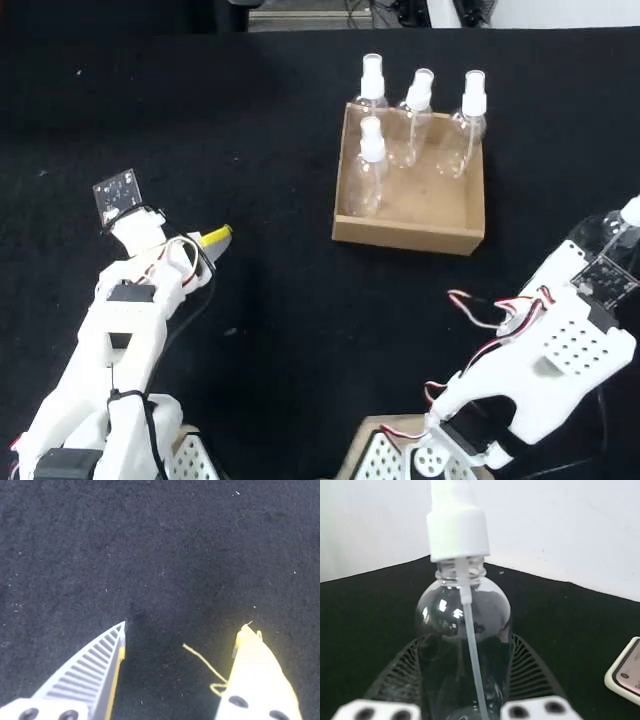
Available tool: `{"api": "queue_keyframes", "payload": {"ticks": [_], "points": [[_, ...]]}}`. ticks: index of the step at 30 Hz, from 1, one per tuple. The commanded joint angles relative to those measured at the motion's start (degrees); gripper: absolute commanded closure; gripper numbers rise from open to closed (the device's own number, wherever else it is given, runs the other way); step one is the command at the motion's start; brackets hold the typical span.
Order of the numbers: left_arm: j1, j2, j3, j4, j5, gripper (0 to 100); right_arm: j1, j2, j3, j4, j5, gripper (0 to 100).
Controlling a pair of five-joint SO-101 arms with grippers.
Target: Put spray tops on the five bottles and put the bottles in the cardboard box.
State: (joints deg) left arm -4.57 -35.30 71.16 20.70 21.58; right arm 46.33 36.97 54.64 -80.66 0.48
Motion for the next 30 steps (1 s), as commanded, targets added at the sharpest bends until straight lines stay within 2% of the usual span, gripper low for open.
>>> {"api": "queue_keyframes", "payload": {"ticks": [1, 6, 13, 22, 27, 30], "points": [[0.48, 0.00, -0.48, -1.05, 0.79, 68, 1.32, -0.40, -1.98, -1.32, 0.09, 98.5], [0.48, 0.09, -0.48, -1.05, 0.79, 68, 0.97, -0.31, -1.63, -1.32, 0.18, 98.3], [0.48, 0.09, -0.48, -1.05, 0.79, 68, 0.97, -0.22, -1.54, -1.49, 0.00, 80.8], [0.48, 0.09, -0.48, -1.05, 0.79, 68, 0.97, -0.40, -1.54, -1.23, 0.18, 79.2], [0.57, 0.09, -0.48, -1.05, 0.79, 68, 0.97, -0.48, -1.54, -1.23, 0.18, 66.8], [0.57, 0.09, -0.48, -1.05, 0.79, 68, 0.97, -0.48, -1.54, -1.41, 0.18, 65.5]]}}
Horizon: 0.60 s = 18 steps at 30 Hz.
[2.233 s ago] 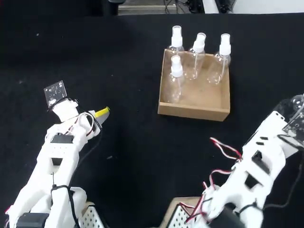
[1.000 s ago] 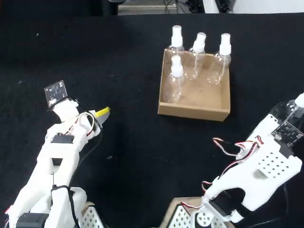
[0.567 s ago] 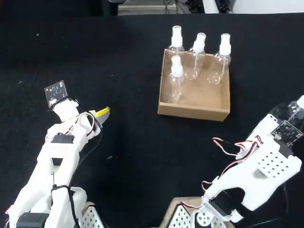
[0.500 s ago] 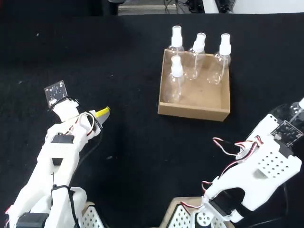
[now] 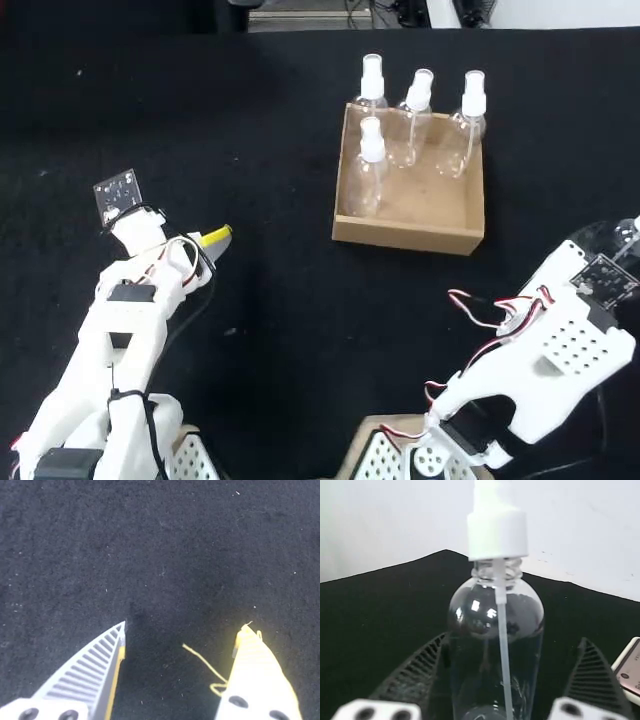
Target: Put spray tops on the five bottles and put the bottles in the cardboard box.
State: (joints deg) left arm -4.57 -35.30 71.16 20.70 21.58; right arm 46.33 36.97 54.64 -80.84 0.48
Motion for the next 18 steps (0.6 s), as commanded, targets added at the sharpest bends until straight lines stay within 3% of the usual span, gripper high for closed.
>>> {"api": "queue_keyframes", "payload": {"ticks": [1, 11, 18], "points": [[0.57, 0.09, -0.48, -1.05, 0.79, 68, 0.97, -0.57, -1.54, -1.32, 0.09, 66.1], [0.57, 0.09, -0.57, -1.05, 0.79, 68, 0.09, -13.85, 6.64, 0.70, 0.18, 67.3], [0.57, 0.09, -0.48, -1.05, 0.79, 68, -0.26, -31.78, 7.60, 25.67, -0.26, 67.1]]}}
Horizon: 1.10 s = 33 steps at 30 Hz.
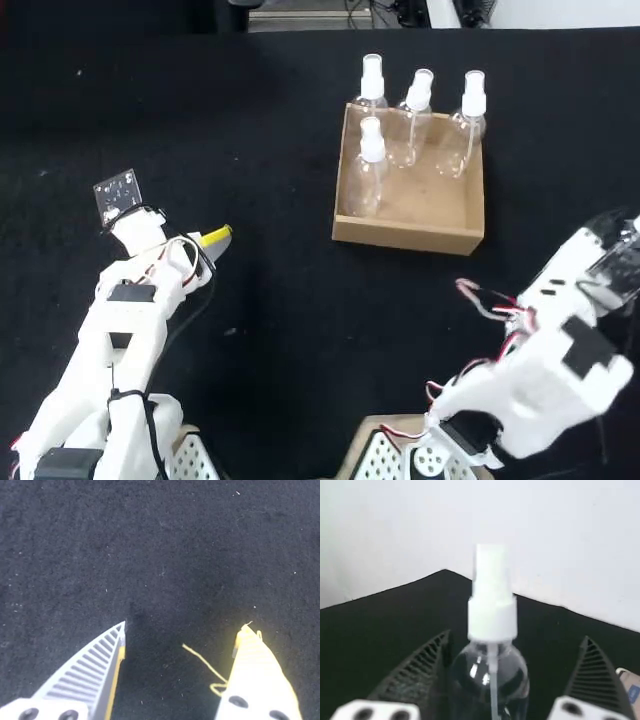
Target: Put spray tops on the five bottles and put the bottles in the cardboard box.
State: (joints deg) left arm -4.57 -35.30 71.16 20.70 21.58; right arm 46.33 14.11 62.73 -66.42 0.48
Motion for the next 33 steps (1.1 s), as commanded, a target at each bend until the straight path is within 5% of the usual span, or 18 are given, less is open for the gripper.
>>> {"api": "queue_keyframes", "payload": {"ticks": [1, 11, 15, 20, 33], "points": [[0.57, 0.09, -0.48, -1.05, 0.79, 68, -0.53, -11.12, -0.48, 15.03, -0.26, 67.0], [0.57, 0.09, -0.48, -1.05, 0.79, 68, 0.53, -27.74, 0.92, 32.09, 0.18, 67.3], [0.57, 0.09, -0.48, -1.05, 0.79, 68, 1.05, -38.46, 1.71, 46.33, 0.62, 67.3], [0.57, 0.09, -0.48, -1.05, 0.79, 68, 2.55, -49.71, 1.19, 66.29, 11.34, 67.3], [0.57, 0.09, -0.40, -1.05, 0.79, 68, 0.97, -33.01, -5.05, 59.78, 11.43, 67.2]]}}
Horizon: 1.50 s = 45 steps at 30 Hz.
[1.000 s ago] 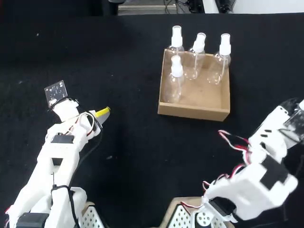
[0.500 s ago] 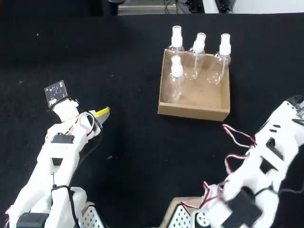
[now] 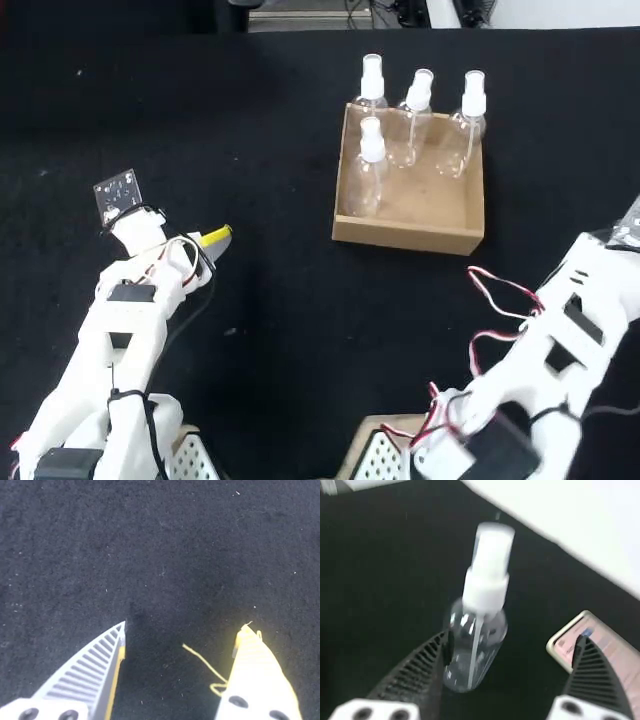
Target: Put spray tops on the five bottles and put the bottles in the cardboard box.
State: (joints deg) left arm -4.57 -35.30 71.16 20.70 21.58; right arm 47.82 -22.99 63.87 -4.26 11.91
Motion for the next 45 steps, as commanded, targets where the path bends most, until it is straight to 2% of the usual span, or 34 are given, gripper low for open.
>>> {"api": "queue_keyframes", "payload": {"ticks": [1, 6, 18, 34, 45], "points": [[0.57, 0.09, -0.40, -1.05, 0.79, 68, -0.62, 5.76, -7.08, -2.37, 0.00, 67.2], [0.57, 0.09, -0.48, -1.05, 0.79, 68, -1.93, 10.77, -10.24, -2.73, 0.00, 67.2], [0.57, 0.09, -0.48, -1.05, 0.79, 68, -5.89, 11.74, -11.03, -2.90, 0.00, 67.2], [0.57, 0.09, -0.40, -1.05, 0.70, 68, -4.48, 11.82, -11.82, -6.07, 0.00, 67.3], [0.57, 0.09, -0.40, -1.05, 0.70, 68, -3.78, 20.70, -16.66, -6.15, 0.00, 67.3]]}}
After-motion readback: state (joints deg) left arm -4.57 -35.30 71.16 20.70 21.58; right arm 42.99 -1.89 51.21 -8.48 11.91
